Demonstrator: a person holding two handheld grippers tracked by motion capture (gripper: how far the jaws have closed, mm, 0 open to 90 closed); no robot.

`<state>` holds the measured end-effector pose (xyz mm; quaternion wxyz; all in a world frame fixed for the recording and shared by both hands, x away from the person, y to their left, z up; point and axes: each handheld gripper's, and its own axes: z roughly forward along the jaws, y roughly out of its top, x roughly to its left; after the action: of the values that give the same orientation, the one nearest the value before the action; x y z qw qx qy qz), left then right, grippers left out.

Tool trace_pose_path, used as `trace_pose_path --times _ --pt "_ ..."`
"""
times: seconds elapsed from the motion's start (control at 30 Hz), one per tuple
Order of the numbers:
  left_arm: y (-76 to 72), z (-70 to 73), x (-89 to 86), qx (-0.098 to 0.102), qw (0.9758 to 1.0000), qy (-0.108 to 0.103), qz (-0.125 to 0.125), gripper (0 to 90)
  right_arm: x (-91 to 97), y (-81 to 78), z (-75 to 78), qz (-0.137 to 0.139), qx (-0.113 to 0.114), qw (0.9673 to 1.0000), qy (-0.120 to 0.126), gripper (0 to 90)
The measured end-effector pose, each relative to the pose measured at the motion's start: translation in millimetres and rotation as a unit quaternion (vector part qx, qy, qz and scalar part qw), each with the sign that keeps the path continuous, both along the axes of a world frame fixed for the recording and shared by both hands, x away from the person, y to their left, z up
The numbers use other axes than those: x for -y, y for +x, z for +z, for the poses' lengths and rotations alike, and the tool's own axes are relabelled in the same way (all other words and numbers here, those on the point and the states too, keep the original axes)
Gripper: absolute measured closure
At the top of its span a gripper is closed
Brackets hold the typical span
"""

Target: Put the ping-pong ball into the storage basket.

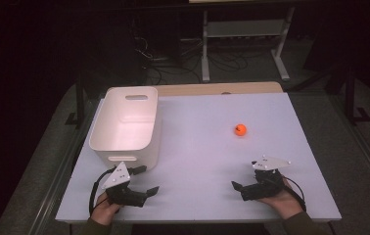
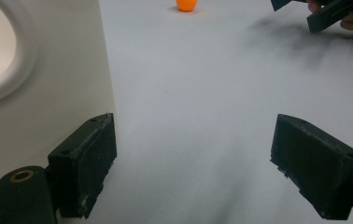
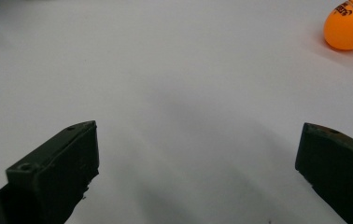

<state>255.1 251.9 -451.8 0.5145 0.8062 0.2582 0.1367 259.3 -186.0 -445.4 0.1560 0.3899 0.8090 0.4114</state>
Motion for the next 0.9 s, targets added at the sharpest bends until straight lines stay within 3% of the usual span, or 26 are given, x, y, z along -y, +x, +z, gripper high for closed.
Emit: trace_pose_path --times 0.9 --pt "0.4 0.1 -1.4 -0.003 1.0000 -0.006 0.000 14.1 0.0 9.4 4.3 0.000 -0.001 1.0000 0.002 0.0"
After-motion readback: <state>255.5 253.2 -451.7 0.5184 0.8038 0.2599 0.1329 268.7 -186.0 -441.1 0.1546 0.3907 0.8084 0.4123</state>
